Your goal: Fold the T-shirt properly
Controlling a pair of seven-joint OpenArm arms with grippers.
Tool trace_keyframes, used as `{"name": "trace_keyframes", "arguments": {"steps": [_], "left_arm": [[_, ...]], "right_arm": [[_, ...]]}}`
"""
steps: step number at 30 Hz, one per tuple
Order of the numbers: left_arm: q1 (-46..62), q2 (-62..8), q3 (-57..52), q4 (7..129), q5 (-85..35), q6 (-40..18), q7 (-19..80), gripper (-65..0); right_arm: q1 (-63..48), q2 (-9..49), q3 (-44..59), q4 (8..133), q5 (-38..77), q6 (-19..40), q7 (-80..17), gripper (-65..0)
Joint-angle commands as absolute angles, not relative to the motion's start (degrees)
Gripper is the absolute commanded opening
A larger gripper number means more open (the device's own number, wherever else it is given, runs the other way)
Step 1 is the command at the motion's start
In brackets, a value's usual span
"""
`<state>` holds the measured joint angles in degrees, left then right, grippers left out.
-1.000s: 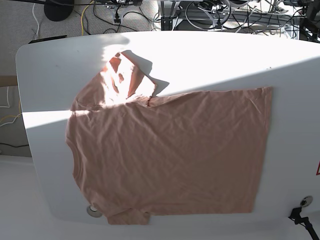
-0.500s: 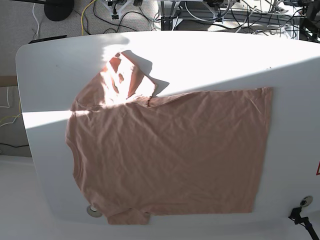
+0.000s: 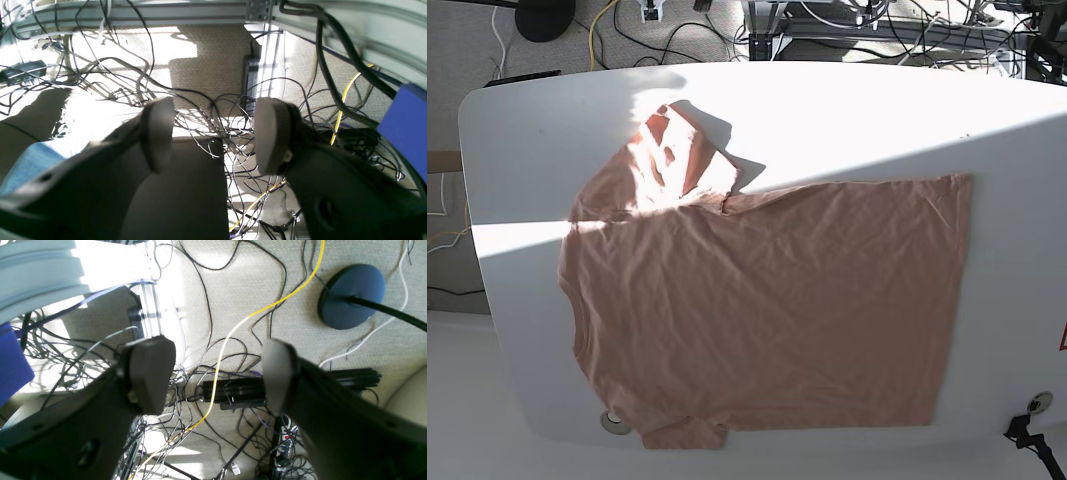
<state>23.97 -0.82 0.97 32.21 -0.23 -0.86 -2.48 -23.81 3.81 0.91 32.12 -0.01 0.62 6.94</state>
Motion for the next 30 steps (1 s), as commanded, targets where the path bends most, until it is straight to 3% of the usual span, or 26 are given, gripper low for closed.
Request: {"name": "trace_keyframes", "arguments": {"steps": [1,19,30], "left_arm": [[26.3,-0.9,1.0,35.8,-0.3,-0.9,-2.4,-29.2],[50.9,-6.7,0.7,68.9,-0.4,-0.9,-2.4,-29.6],[61.9,-7.7,-7.6,90.2,-0.4,-1.0,-2.2,-29.6]], "right_arm": [[-26.3,4.1,0.9,36.0,0.0,1.0,7.3,-24.4],[-51.4,4.1,0.7,74.8,0.0,1.0,3.2,-24.5],[-63.3,3.8,0.7,97.9,0.0,0.7,0.2,-24.5]]}}
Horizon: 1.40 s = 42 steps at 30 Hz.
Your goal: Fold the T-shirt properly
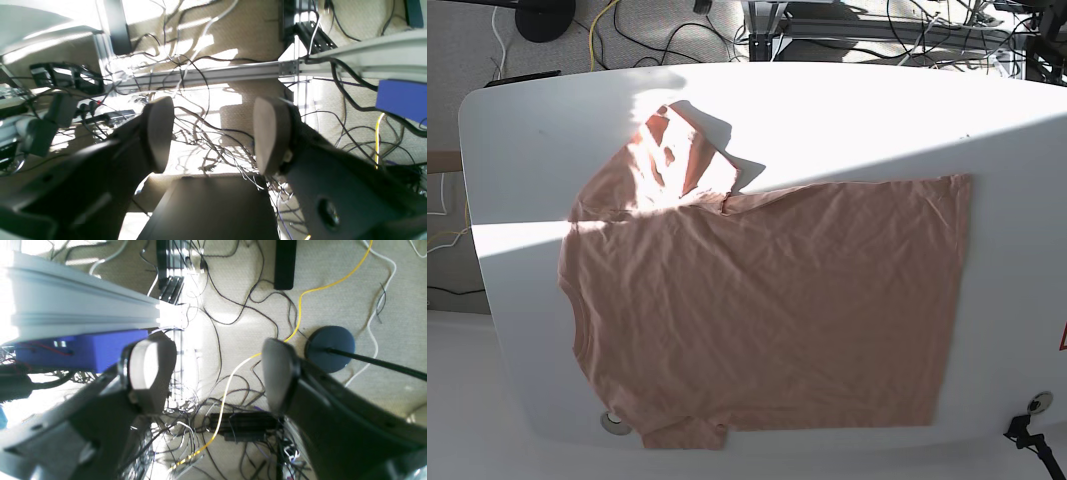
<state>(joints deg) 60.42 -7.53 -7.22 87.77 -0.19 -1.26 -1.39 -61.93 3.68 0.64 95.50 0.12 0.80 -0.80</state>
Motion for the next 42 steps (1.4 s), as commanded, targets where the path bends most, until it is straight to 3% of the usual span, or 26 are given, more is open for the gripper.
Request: {"name": "trace_keyframes", "arguments": {"steps": [1,8,13,23,27,32,38,42], "left_arm": [[62.8,-7.7,-8.2,92.1,-0.4,-1.0,-2.2,-29.6],[63.9,-7.3,-11.4,101.7,-0.6,-1.0,-2.3,-29.6],[62.3,-7.3,-11.0,108.2,-0.6,-1.0,-2.3,-29.6],[53.1,-7.3,-11.3,110.4,-0.8,-1.0,-2.4,-29.6],[50.1,-7.5,-11.6,110.4,-8.7,-1.0,-2.4,-29.6],[46.8,-7.9,-13.8,110.1,-18.1,-1.1,-2.1,-29.5],[44.4,-13.1,-13.8,110.0,-29.9,-1.1,1.4,-29.4],[43.1,-14.5,-13.8,110.0,-28.8,-1.1,3.0,-29.6]], "right_arm": [[-64.0,3.8,0.7,99.3,0.0,0.6,0.2,-24.5],[-65.6,2.6,0.9,108.5,0.0,0.5,0.3,-29.8],[-65.1,2.6,0.7,114.8,-0.4,0.5,0.4,-29.7],[-56.0,2.5,0.7,115.2,0.0,1.0,0.7,-29.5],[-52.3,2.4,0.7,115.1,0.2,1.0,0.3,-29.5],[-48.9,2.8,0.8,115.1,12.2,1.0,-0.1,-29.5],[-46.5,5.9,1.1,115.0,30.5,0.9,-6.3,-29.5],[-44.9,9.0,1.2,114.8,42.5,0.4,-9.9,-29.8]]}}
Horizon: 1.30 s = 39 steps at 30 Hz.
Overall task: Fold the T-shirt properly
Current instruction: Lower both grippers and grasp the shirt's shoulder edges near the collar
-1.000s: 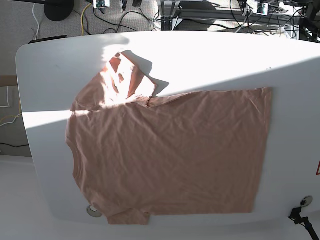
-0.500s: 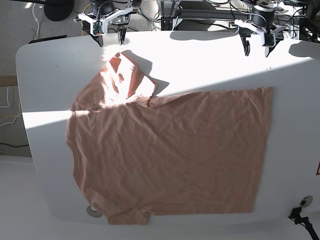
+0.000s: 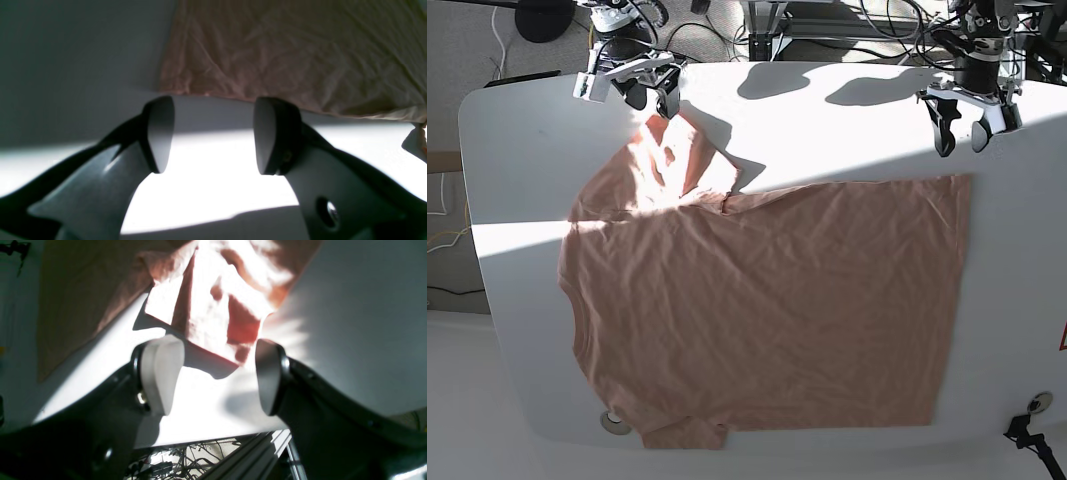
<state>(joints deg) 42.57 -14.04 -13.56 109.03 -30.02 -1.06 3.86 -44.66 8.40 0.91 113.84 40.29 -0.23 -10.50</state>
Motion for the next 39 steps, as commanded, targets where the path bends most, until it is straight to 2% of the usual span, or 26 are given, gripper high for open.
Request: {"name": "trace_keyframes", "arguments": {"steps": [1,7,22,25,29,35,37,39], "left_arm": [[43.1,-14.5,-13.8,110.0,-27.9,-1.1,3.0,-29.6],[43.1,-14.5,-13.9,110.0,-27.4,-1.1,3.1,-29.6],[43.4,-14.5,-13.9,109.9,-27.2,-1.1,3.2,-29.6],[43.5,-14.5,-14.0,109.9,-27.2,-1.1,3.2,-29.6],[43.5,-14.5,-15.3,109.9,-27.2,-1.1,3.2,-29.6],[43.5,-14.5,-16.7,109.9,-27.2,-1.1,3.2,-29.6],[43.5,-14.5,-17.4,109.9,-27.2,-1.1,3.2,-29.6],[43.4,-14.5,-17.8,109.9,-27.2,-1.1,3.2,-29.6]], "right_arm": [[-44.4,9.5,1.2,114.8,44.4,0.3,-11.0,-29.9],[-41.3,9.9,6.3,109.3,53.1,0.3,-17.2,-30.0],[-36.3,9.6,4.2,104.0,53.2,0.4,-17.6,-30.0],[-34.6,8.0,4.2,102.8,53.2,0.4,-17.8,-30.2],[-32.4,7.4,4.2,101.0,53.2,0.4,-22.1,-30.2],[-32.2,6.4,4.3,100.7,53.2,0.4,-22.5,-30.4],[-32.5,6.4,4.3,100.7,53.2,0.4,-22.6,-36.0],[-32.5,6.5,4.3,100.6,53.2,0.4,-22.6,-49.0]]}}
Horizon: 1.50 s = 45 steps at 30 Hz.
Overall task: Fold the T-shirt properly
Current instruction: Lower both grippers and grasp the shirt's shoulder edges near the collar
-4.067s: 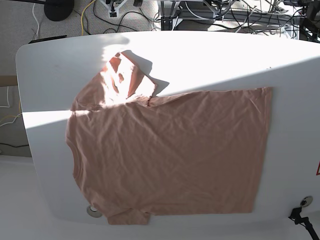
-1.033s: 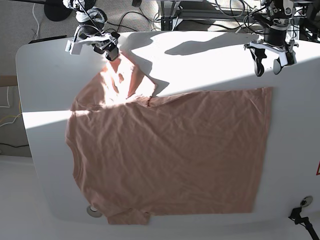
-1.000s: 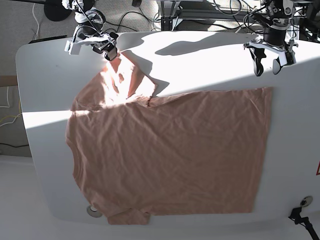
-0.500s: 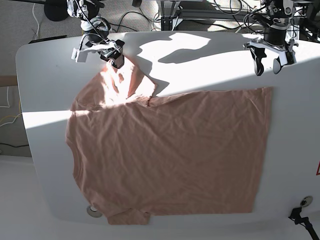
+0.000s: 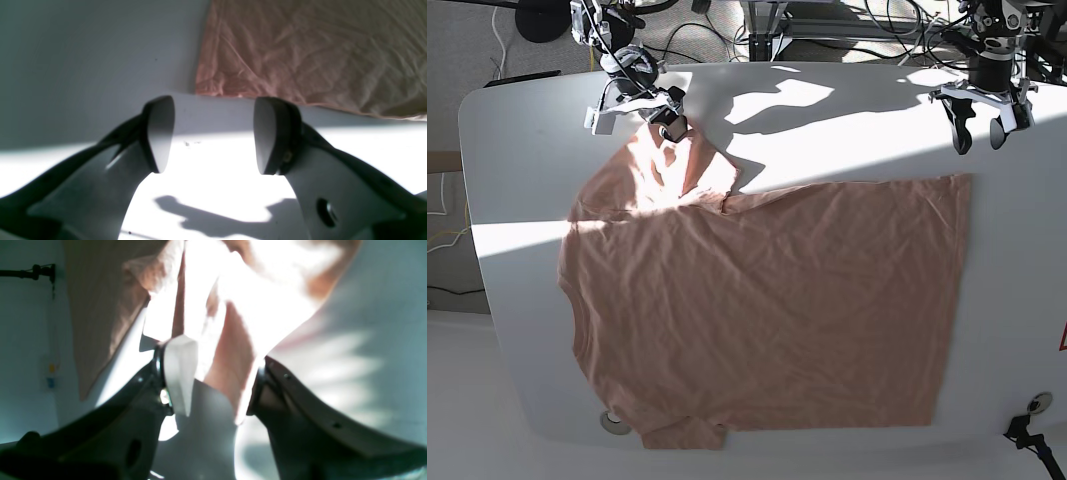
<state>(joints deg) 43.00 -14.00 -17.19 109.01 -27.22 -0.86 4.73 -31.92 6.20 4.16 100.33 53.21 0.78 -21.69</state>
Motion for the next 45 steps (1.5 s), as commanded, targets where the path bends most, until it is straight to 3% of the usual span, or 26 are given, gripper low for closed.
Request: {"name": "trace_keyframes", "arguments": {"steps": [1,2,8,13,18,31,36,37,42,45], "left_arm": [[43.3,-14.5,-17.9,109.9,-27.2,-1.1,3.3,-29.6],[43.2,-14.5,-17.9,109.8,-27.2,-1.1,3.3,-29.5],[41.0,-14.5,-17.7,108.4,-27.3,-1.1,4.0,-29.2],[32.5,-14.5,-17.8,104.0,-27.5,-1.1,17.5,-29.1],[26.2,-14.5,-17.9,100.1,-27.4,-5.6,22.5,-17.1],[16.7,-14.5,-17.6,88.4,-27.5,-6.0,27.8,-17.0],[15.4,-14.5,-17.5,86.4,-27.3,-9.7,27.8,-17.4],[15.4,-14.5,-17.5,86.5,-27.3,-9.7,27.8,-18.6],[15.4,-14.4,-17.5,86.5,-27.5,-9.7,27.8,-42.2],[15.4,-14.4,-17.5,86.4,-27.5,-9.8,27.8,-42.8]], "right_arm": [[-32.5,6.5,4.3,100.6,53.2,0.4,-23.3,-57.2],[-32.3,6.5,4.3,100.6,53.2,0.4,-24.1,-65.0],[-32.1,6.5,4.3,100.6,53.2,0.6,-25.4,-65.0],[-32.1,6.6,4.3,100.6,53.2,0.6,-25.4,-65.0],[-31.8,6.6,4.3,100.6,53.1,0.6,-25.4,-65.0],[-30.7,6.6,4.3,100.5,53.1,0.7,-25.4,-65.0],[-30.3,6.6,4.2,98.8,53.1,0.6,-25.4,-65.0],[-30.3,6.6,4.2,98.3,53.1,0.6,-25.4,-65.0],[-30.3,6.6,4.2,98.2,53.1,0.7,-25.4,-65.0],[-30.3,6.6,4.2,98.2,53.1,0.7,-25.4,-65.0]]}}
